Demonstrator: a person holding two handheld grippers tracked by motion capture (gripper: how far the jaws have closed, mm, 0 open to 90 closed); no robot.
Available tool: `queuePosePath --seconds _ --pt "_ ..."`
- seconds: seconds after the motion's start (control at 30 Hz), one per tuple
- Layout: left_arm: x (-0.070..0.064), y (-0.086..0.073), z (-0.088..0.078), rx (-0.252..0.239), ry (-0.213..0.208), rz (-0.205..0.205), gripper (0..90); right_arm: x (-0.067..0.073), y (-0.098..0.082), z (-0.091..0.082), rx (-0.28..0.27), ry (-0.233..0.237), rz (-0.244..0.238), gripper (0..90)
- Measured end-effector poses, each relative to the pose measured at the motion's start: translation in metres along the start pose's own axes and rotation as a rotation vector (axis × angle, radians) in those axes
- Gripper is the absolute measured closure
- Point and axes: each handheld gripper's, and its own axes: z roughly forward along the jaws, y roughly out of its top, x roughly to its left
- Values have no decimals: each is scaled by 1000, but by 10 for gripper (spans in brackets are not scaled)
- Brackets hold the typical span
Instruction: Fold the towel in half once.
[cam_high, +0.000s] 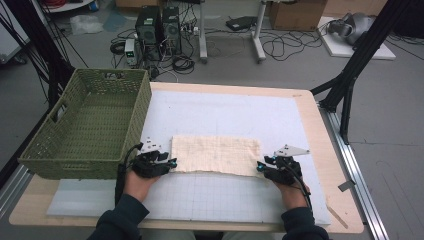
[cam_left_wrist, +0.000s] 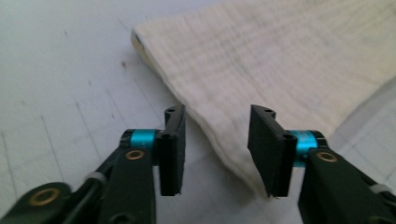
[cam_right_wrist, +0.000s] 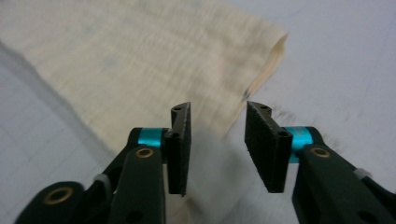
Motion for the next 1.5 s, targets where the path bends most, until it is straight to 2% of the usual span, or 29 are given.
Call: queuePosePath --seconds 0.03,0.1,0.17,0.3,0.37,0.43,0.5,0.53,0.6,0.63,0.67,0.7,0.73,0.8,0.87,0.9,0.93,0.97,1.03,1.1,1.13,1.17,1.2,1.27,1.33,1.4,1.43,1.47,1.5 --pt "2 4 0 -23 -3 0 508 -2 3 -1 -23 -15 -7 530" --pt "5 13 4 -85 -29 7 537 -5 10 -2 -52 -22 -24 525" --pt "7 20 11 -99 -34 17 585 -8 19 5 -63 -23 -60 541" --pt "19 34 29 -111 2 9 596 -10 33 23 -52 -18 -97 569" --pt "26 37 38 -98 31 -14 546 -12 40 33 -38 -17 -81 606" --pt "31 36 47 -111 59 -26 529 -15 45 42 -27 -14 -67 653" --pt "36 31 57 -55 85 -37 516 -16 51 52 -9 -12 -67 672" --pt "39 29 62 -17 108 -60 498 -16 53 57 -11 -14 -74 673" --pt "40 31 63 -9 116 -78 489 -16 53 67 17 -27 -73 643" --pt "39 31 64 8 138 -67 462 -17 52 72 34 -47 -82 610" --pt "39 31 65 25 142 -58 426 -18 51 76 47 -68 -80 554" --pt "37 31 66 27 133 -51 462 -20 50 79 58 -96 -81 496" --pt "36 31 66 31 121 -29 509 -23 48 80 58 -107 -55 479" --pt "33 31 67 33 89 17 710 -29 46 81 49 -74 6 498" --pt "30 31 67 41 85 47 843 -33 45 80 43 -19 28 649" --pt "30 31 67 40 88 32 852 -33 45 79 44 -11 27 794" --pt "30 31 67 36 95 18 857 -32 45 78 48 -9 19 850" --pt "30 31 66 35 105 7 859 -32 45 77 54 -18 12 863" --pt "28 32 66 27 102 -11 861 -30 46 74 69 -59 -13 872" --pt "24 34 65 4 99 -4 861 -30 46 70 65 -104 -32 872" --pt "21 35 65 -2 113 7 861 -29 46 68 63 -132 -48 872" --pt "20 35 67 -7 126 13 862 -29 46 68 67 -145 -60 872" --pt "19 35 69 -6 131 2 862 -29 46 69 70 -150 -63 872" --pt "20 34 72 17 134 -5 860 -27 46 73 91 -174 -84 867" --pt "21 33 71 11 122 -11 856 -24 46 74 92 -191 -97 827" --pt "23 33 70 6 127 -11 797 -25 47 72 91 -217 -100 746" --pt "25 33 68 -4 110 -9 777 -26 47 70 87 -222 -98 694" --pt "26 33 66 -15 99 -14 718 -28 47 66 73 -233 -95 676" --pt "28 33 64 -25 89 -12 646 -29 46 62 52 -225 -88 675"
